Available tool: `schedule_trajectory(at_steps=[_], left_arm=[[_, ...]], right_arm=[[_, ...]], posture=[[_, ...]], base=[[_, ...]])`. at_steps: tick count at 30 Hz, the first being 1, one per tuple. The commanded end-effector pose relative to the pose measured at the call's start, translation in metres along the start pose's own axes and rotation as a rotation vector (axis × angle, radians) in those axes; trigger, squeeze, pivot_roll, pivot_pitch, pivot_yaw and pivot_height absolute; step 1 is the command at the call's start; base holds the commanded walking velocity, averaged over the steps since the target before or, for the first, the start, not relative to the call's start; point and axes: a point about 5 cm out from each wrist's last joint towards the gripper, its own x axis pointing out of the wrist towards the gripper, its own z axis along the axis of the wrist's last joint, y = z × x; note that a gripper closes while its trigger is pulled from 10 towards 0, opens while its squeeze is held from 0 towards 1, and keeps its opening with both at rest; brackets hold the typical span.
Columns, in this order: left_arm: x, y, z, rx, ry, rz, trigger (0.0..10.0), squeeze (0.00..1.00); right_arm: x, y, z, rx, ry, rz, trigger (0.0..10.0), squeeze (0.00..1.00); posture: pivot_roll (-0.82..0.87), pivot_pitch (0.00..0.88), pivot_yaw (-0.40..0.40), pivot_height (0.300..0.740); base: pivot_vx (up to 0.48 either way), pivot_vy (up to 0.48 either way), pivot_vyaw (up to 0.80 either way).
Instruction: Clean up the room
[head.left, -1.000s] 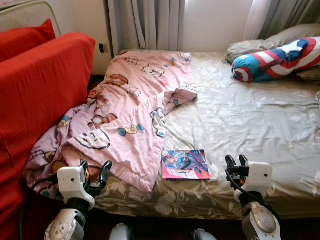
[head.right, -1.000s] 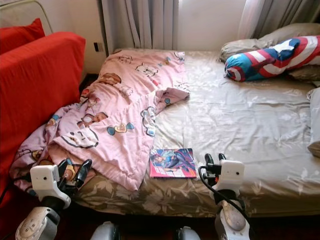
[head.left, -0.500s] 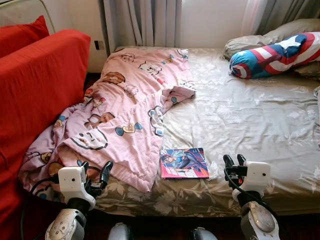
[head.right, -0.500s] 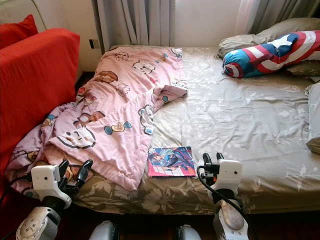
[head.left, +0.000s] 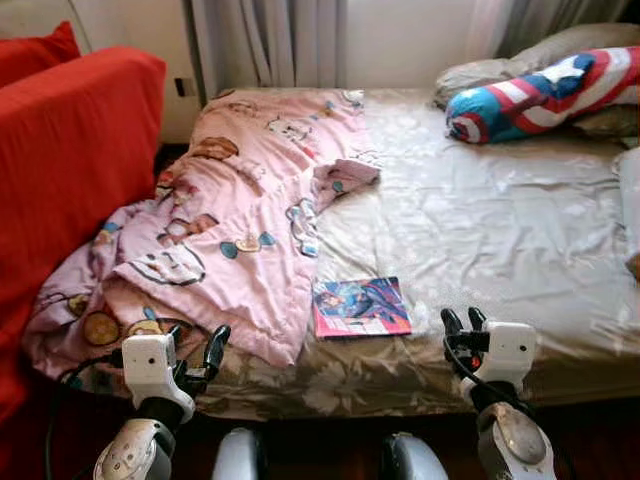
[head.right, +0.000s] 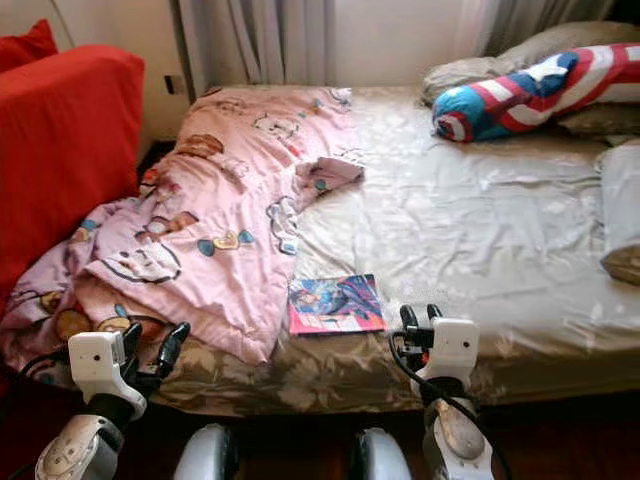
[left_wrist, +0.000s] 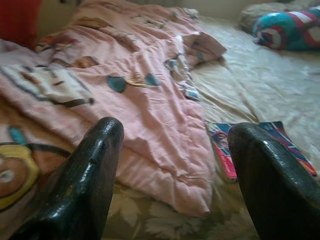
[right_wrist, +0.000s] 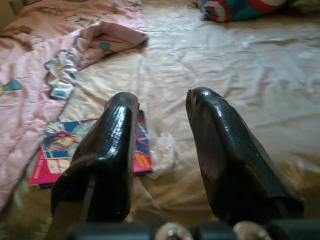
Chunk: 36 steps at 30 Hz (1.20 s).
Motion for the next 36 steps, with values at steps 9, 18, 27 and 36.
schedule_trajectory(at_steps=[9, 18, 27, 36], left_arm=[[0.0, -0.006, 0.004, -0.003, -0.015, -0.02, 10.0, 0.0], [0.001, -0.007, 0.004, -0.005, -0.016, -0.03, 10.0, 0.0], [0.002, -0.008, 0.005, -0.003, -0.019, -0.04, 10.0, 0.0], [0.003, -0.009, 0.007, -0.003, -0.025, -0.04, 10.0, 0.0]], right_arm=[[0.001, 0.006, -0.003, -0.013, 0.019, 0.045, 10.0, 0.0], [0.002, 0.009, -0.004, -0.007, 0.021, 0.057, 10.0, 0.0], [0.003, 0.011, -0.006, -0.001, 0.026, 0.067, 10.0, 0.0], [0.004, 0.011, -0.015, 0.007, 0.076, 0.083, 10.0, 0.0]], posture=[[0.01, 0.068, -0.02, 0.595], [0.01, 0.056, -0.019, 0.595], [0.01, 0.041, -0.016, 0.595], [0.01, 0.053, -0.017, 0.595]], base=[[0.289, 0.0, 0.0], [0.315, 0.0, 0.0], [0.326, 0.0, 0.0], [0.219, 0.0, 0.0]])
